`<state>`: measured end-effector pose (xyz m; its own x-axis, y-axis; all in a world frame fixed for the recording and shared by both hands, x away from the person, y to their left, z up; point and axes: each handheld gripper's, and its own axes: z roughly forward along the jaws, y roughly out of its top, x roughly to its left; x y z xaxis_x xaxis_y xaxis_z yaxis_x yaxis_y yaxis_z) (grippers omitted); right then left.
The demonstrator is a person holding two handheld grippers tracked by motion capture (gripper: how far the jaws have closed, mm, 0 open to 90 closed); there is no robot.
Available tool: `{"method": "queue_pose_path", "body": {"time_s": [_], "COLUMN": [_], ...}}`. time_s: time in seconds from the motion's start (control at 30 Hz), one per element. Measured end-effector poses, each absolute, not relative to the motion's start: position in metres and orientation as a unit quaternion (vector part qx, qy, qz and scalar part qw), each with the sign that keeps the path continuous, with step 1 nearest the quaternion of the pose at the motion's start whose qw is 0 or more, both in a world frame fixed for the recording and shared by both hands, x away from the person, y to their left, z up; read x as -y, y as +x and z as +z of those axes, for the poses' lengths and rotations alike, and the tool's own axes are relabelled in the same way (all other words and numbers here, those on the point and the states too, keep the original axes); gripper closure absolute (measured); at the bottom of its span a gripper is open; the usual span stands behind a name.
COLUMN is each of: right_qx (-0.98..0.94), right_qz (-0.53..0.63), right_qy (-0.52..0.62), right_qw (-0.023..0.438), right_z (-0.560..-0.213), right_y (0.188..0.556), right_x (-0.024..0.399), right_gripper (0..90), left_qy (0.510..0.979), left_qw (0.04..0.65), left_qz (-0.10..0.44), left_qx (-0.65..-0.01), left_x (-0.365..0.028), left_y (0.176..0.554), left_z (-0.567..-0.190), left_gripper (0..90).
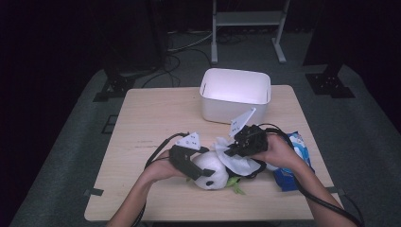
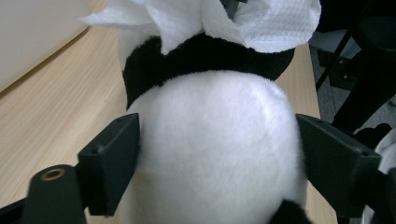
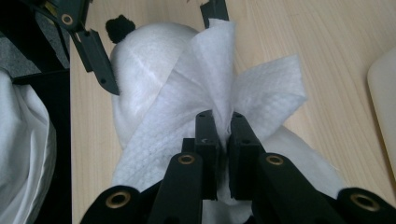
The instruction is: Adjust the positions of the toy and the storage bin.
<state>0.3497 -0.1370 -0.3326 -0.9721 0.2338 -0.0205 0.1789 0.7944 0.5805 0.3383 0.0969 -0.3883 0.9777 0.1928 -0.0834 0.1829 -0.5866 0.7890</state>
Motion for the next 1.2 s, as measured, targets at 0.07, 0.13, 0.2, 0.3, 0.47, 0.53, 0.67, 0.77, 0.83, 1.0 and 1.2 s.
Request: {"method": "queue_pose_path", "body": {"time_s": [0.07,0.13,0.2,0.3,0.47,0.53,0.67,0.77,0.83,1.0,1.2], "right_qx": [-0.946,-0.946,-0.946,-0.947,-0.946,-0.946,-0.946,-0.945,-0.944,-0.950,-0.944], "right_qz": [0.300,0.301,0.299,0.296,0.296,0.298,0.298,0.300,0.305,0.295,0.312], "right_qy": [0.110,0.113,0.113,0.114,0.117,0.118,0.117,0.119,0.118,0.089,0.089], "right_qw": [0.047,0.046,0.049,0.049,0.052,0.053,0.054,0.056,0.051,0.053,0.060], "right_z": [-0.333,-0.334,-0.335,-0.335,-0.336,-0.337,-0.338,-0.336,-0.335,-0.334,-0.326], "right_y": [0.350,0.350,0.350,0.351,0.353,0.354,0.354,0.353,0.353,0.345,0.345], "right_x": [0.137,0.138,0.138,0.138,0.137,0.137,0.137,0.136,0.134,0.116,0.111], "right_gripper": [83.6,83.6,83.6,83.6,83.5,83.5,83.5,83.3,83.3,83.3,83.3], "left_qy": [0.891,0.893,0.895,0.897,0.906,0.907,0.902,0.901,0.901,0.903,0.897], "left_qw": [0.441,0.438,0.432,0.426,0.409,0.406,0.418,0.420,0.419,0.416,0.428], "left_qz": [0.004,0.003,-0.001,-0.011,-0.006,-0.006,-0.017,-0.019,-0.016,-0.001,0.021], "left_qx": [-0.106,-0.108,-0.110,-0.115,-0.108,-0.110,-0.109,-0.111,-0.110,-0.109,-0.113], "left_x": [-0.100,-0.101,-0.102,-0.102,-0.097,-0.096,-0.101,-0.103,-0.103,-0.107,-0.116], "left_y": [0.339,0.339,0.340,0.342,0.342,0.343,0.346,0.347,0.347,0.343,0.340], "left_z": [-0.389,-0.390,-0.393,-0.399,-0.412,-0.414,-0.417,-0.415,-0.413,-0.399,-0.383], "left_gripper": [14.2,11.5,9.1,5.2,0.0,0.0,5.7,14.6,18.9,22.0,22.8]}}
